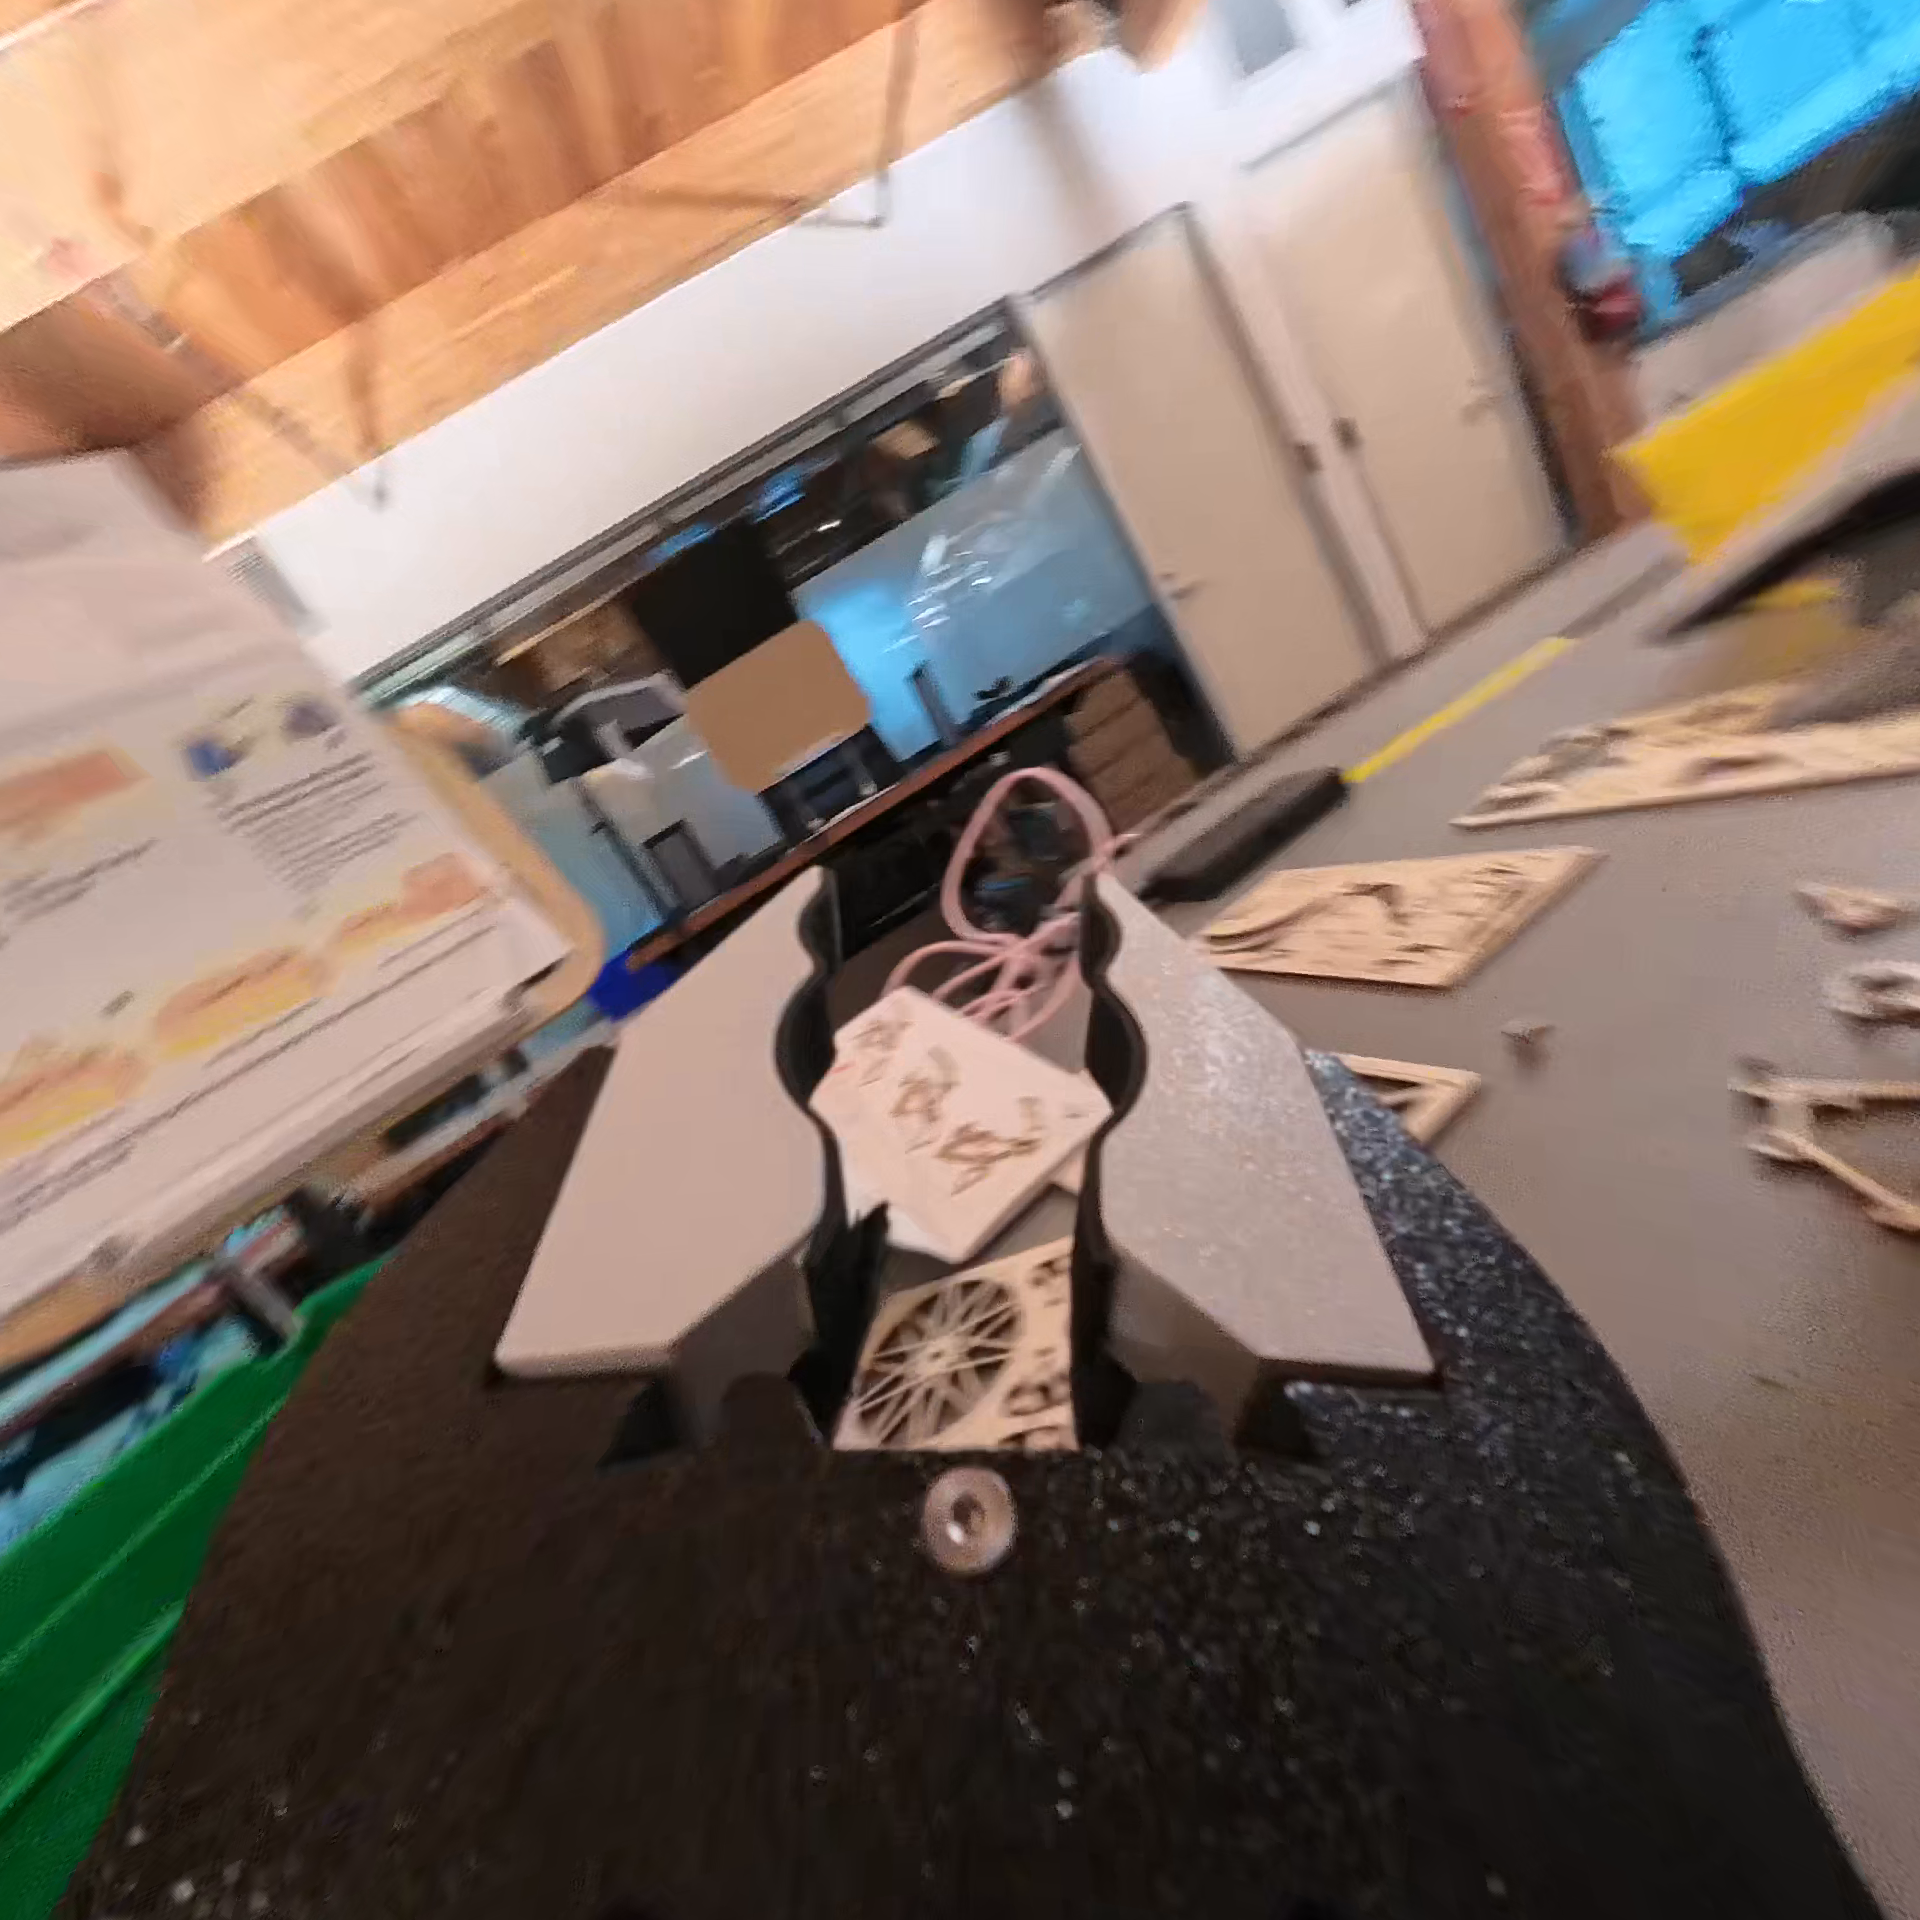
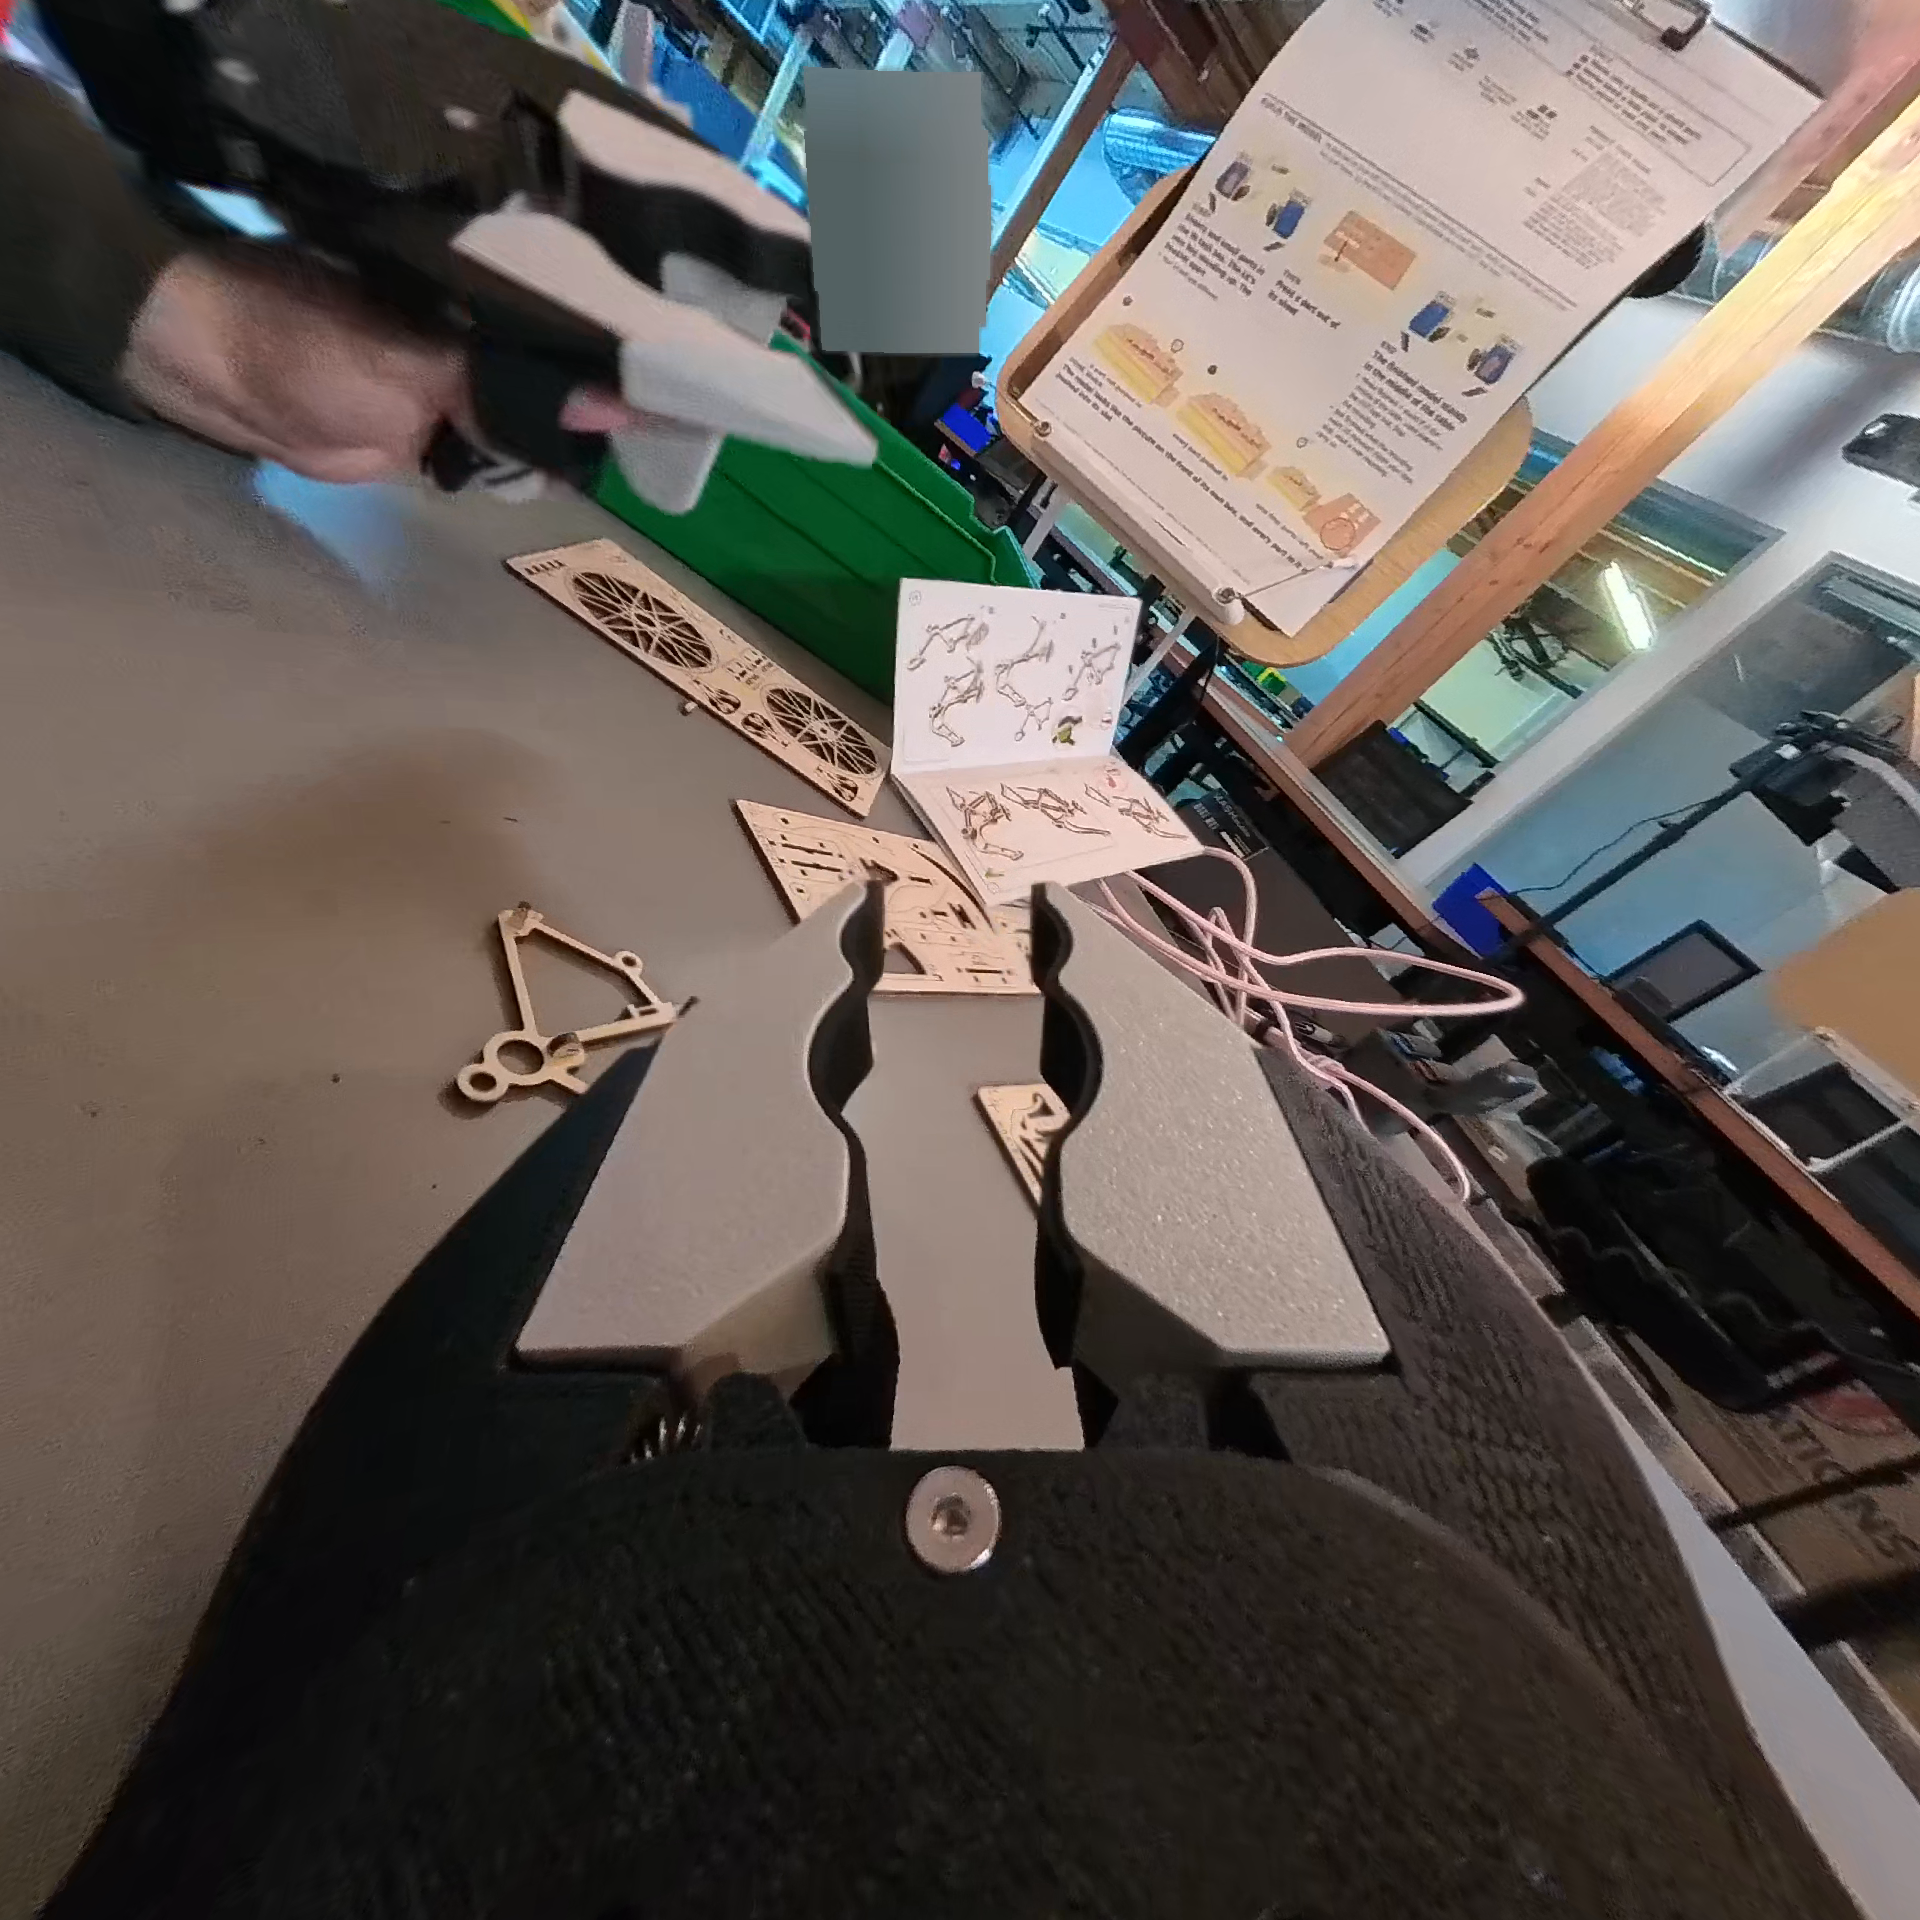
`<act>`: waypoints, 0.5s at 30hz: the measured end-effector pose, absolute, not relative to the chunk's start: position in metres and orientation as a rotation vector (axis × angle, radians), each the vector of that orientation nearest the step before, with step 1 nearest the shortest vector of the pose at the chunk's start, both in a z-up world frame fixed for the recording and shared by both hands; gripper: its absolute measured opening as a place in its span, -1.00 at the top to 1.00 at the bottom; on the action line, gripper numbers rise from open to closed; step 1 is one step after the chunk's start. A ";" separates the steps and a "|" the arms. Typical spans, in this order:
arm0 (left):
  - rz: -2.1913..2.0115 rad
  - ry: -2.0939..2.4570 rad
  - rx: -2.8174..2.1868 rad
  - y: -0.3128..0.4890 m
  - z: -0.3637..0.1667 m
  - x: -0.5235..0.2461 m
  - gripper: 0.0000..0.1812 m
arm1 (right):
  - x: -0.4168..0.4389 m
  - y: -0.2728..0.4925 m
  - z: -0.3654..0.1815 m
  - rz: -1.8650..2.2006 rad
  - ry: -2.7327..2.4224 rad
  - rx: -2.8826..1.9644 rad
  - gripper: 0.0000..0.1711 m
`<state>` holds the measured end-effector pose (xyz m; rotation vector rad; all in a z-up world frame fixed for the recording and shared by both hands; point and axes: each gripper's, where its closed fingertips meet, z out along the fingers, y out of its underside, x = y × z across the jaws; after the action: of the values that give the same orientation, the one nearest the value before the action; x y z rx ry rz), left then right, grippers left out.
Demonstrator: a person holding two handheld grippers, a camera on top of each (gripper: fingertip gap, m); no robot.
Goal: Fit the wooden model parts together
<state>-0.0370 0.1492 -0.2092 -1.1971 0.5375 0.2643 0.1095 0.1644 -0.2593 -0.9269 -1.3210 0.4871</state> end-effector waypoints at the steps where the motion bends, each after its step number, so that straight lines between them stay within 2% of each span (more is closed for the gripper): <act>1: 0.240 0.608 -1.189 0.146 -0.214 -0.017 0.48 | 0.109 0.166 -0.260 0.477 -1.318 -0.933 0.69; 5: 0.016 0.759 -1.200 0.143 -0.233 0.031 0.60 | 0.110 0.174 -0.260 0.433 -1.299 -0.959 0.69; 15: -0.193 0.887 -1.070 0.151 -0.228 0.052 0.73 | 0.134 0.193 -0.259 0.023 -1.210 -1.048 0.67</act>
<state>0.0524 0.1506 -0.2279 -1.0700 0.8870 -0.1931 0.1336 0.1927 -0.2586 -1.0483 -1.2104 0.0229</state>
